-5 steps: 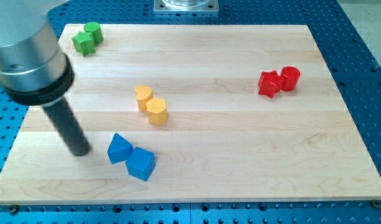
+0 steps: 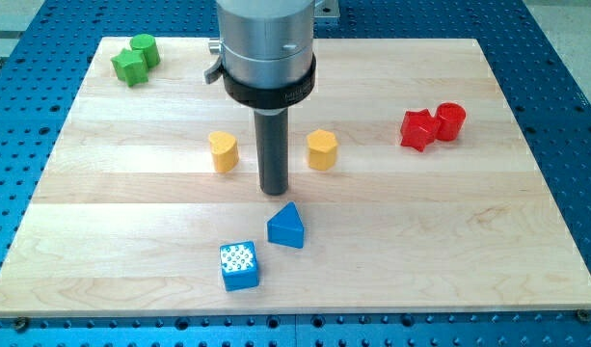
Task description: Move yellow blocks vertically top left of triangle
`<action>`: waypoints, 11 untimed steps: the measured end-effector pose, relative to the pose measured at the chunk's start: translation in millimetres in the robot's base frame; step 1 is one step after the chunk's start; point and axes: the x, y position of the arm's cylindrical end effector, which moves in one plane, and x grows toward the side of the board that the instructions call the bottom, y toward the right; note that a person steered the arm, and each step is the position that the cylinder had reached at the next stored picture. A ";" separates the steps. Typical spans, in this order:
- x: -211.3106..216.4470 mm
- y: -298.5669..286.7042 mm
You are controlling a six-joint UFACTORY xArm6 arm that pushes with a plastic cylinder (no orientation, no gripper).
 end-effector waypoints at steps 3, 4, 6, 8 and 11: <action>-30.7 88.0; -22.0 10.1; 58.0 -113.6; -26.8 -151.0; 6.8 -30.4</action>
